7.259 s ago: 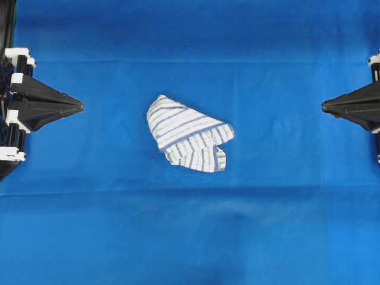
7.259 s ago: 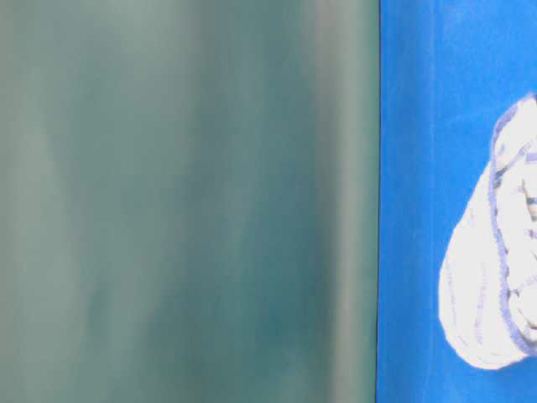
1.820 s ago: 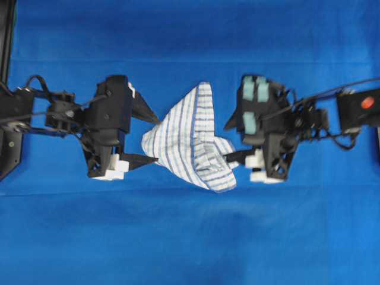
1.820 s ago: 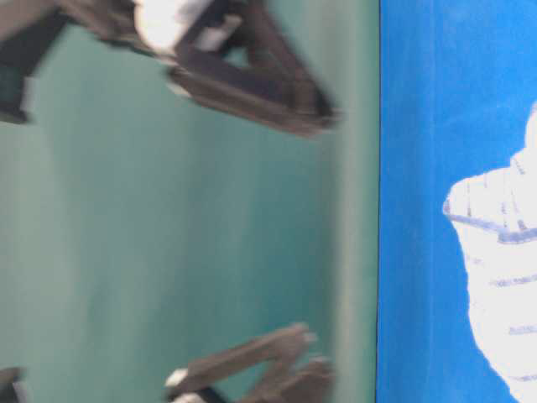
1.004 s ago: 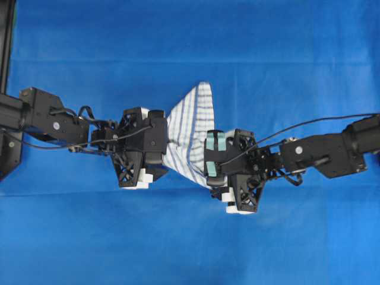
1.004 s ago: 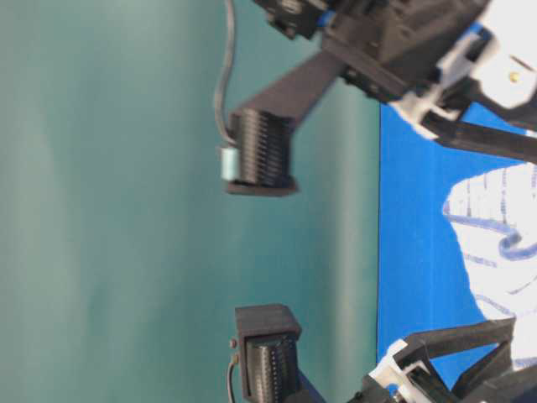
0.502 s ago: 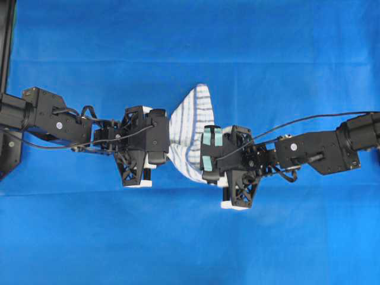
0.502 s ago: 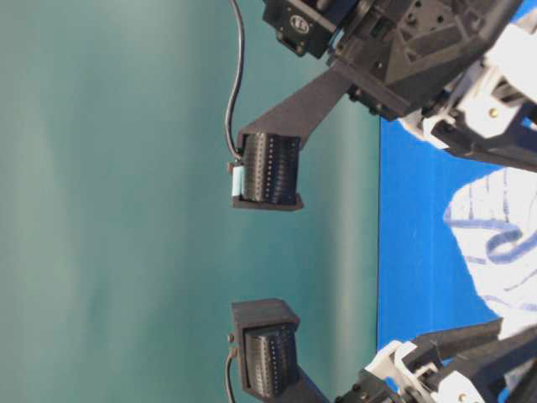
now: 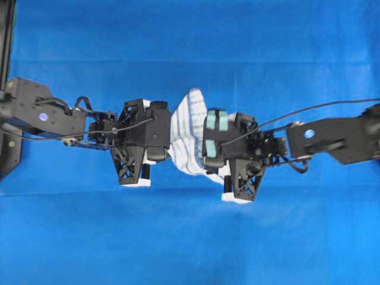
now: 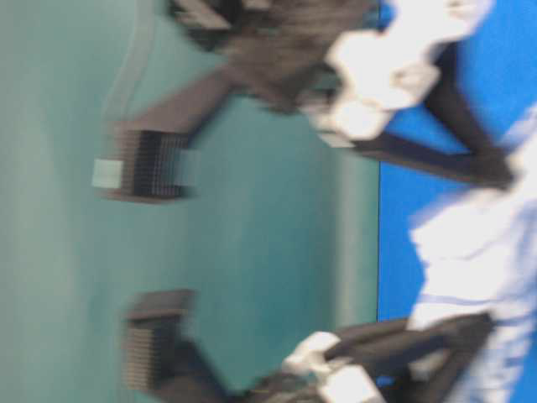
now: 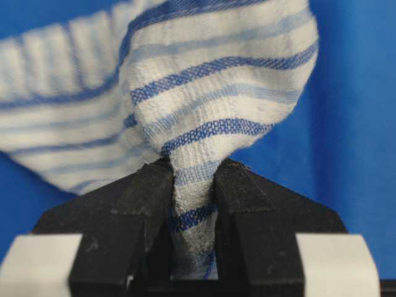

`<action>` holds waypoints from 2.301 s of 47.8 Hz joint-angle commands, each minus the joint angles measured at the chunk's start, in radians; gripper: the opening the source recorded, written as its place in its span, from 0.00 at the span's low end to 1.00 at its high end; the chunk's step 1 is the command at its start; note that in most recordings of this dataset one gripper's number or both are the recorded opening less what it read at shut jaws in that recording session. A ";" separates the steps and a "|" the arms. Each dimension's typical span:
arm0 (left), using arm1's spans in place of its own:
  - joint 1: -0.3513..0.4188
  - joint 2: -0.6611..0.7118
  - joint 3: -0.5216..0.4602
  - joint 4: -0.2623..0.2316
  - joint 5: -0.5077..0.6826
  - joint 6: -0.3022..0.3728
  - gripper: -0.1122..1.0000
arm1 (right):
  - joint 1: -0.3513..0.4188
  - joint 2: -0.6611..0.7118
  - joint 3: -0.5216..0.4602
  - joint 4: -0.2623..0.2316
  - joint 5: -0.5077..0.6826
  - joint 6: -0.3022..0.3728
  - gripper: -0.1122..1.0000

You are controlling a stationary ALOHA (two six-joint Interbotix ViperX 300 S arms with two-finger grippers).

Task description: Lift the towel with both arms.

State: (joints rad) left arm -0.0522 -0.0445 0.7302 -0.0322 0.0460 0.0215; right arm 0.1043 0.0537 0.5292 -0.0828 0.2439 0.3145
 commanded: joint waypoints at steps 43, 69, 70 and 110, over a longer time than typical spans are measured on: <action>0.114 -0.437 -0.463 0.008 0.526 0.025 0.19 | -0.124 -0.410 -0.422 -0.156 0.502 -0.109 0.15; 0.118 -0.417 -0.474 0.008 0.532 0.048 0.20 | -0.132 -0.396 -0.417 -0.156 0.518 -0.133 0.15; 0.118 -0.417 -0.474 0.008 0.532 0.048 0.20 | -0.132 -0.396 -0.417 -0.156 0.520 -0.133 0.15; 0.114 -0.428 -0.364 0.008 0.483 0.034 0.93 | -0.137 -0.383 -0.336 -0.201 0.488 -0.081 0.69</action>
State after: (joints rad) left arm 0.0660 -0.4771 0.3513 -0.0261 0.5584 0.0568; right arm -0.0322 -0.3283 0.1733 -0.2869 0.7563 0.2255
